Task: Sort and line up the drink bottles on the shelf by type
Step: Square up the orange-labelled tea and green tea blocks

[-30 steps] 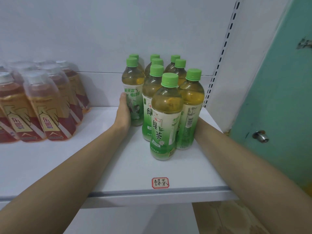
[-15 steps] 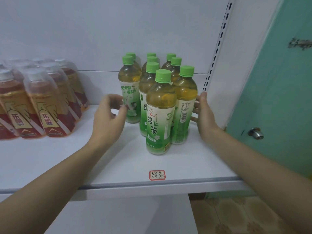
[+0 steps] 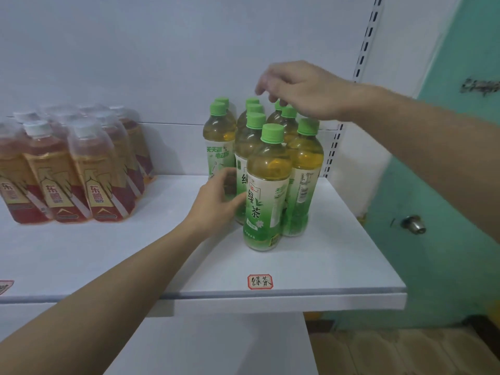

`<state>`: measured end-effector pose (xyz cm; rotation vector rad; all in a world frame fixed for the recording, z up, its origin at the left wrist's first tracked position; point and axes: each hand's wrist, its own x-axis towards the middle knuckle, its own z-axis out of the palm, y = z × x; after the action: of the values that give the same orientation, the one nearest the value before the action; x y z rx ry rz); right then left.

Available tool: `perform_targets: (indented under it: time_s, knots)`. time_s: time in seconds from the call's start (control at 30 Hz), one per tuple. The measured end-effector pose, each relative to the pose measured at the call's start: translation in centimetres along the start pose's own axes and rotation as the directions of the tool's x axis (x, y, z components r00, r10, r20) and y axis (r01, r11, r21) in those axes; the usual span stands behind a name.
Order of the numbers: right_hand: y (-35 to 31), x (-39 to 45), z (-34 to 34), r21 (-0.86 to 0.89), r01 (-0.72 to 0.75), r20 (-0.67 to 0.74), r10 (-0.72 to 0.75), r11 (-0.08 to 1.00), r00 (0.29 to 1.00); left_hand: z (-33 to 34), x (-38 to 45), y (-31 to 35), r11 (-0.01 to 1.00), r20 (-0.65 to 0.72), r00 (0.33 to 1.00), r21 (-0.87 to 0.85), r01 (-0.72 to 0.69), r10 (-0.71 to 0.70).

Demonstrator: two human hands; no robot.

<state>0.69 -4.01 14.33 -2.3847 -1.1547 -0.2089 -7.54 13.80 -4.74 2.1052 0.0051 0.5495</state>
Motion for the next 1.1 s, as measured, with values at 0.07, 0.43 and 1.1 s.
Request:
perform_targets:
  time_s: [0.07,0.43,1.1]
  knots:
    - [-1.2,1.9,-0.4,-0.121,0.013,0.192,0.011,0.993,0.981,-0.2,-0.3,0.0,1.0,-0.022,1.0,0.017,-0.013,0.013]
    - [-5.5,6.2,2.6,-0.087,0.129,0.392,-0.085,0.988,0.916,-4.2,-1.4,-2.1,0.999,-0.102,0.995,0.031,0.007,-0.004]
    - [-4.8,0.7,-0.7,-0.184,0.213,0.531,-0.085,0.96,0.843,-3.3,-0.6,-2.7,0.997,-0.115,0.993,0.072,0.017,-0.009]
